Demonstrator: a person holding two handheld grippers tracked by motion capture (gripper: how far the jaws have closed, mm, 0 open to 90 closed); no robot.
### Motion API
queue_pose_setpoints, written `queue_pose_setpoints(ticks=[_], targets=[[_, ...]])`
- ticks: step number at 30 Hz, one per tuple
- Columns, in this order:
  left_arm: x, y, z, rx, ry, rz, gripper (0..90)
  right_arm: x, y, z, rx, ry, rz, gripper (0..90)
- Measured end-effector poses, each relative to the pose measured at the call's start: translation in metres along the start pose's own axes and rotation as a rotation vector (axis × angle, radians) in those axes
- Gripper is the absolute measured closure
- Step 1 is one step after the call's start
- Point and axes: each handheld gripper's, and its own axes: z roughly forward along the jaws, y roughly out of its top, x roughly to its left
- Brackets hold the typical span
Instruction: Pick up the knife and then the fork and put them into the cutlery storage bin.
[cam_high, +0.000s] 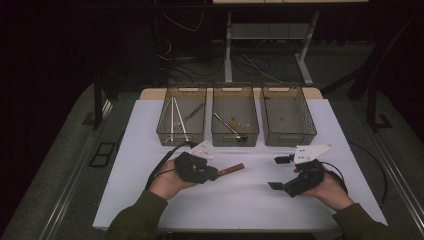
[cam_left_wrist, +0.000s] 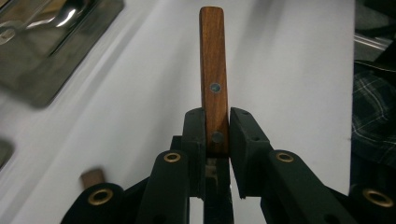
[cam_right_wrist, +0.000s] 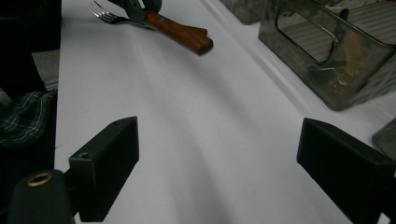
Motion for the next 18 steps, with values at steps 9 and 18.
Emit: queue_pose_setpoints(ticks=[9, 18], targets=[[-0.004, 0.031, 0.029, 0.022, -0.086, 0.098, 76.5, 0.004, 0.02, 0.013, 0.037, 0.061, -0.05, 13.1], [-0.012, 0.051, 0.047, 0.047, -0.151, 0.218, 76.4, 0.001, 0.034, 0.033, 0.121, 0.156, -0.089, 20.0]])
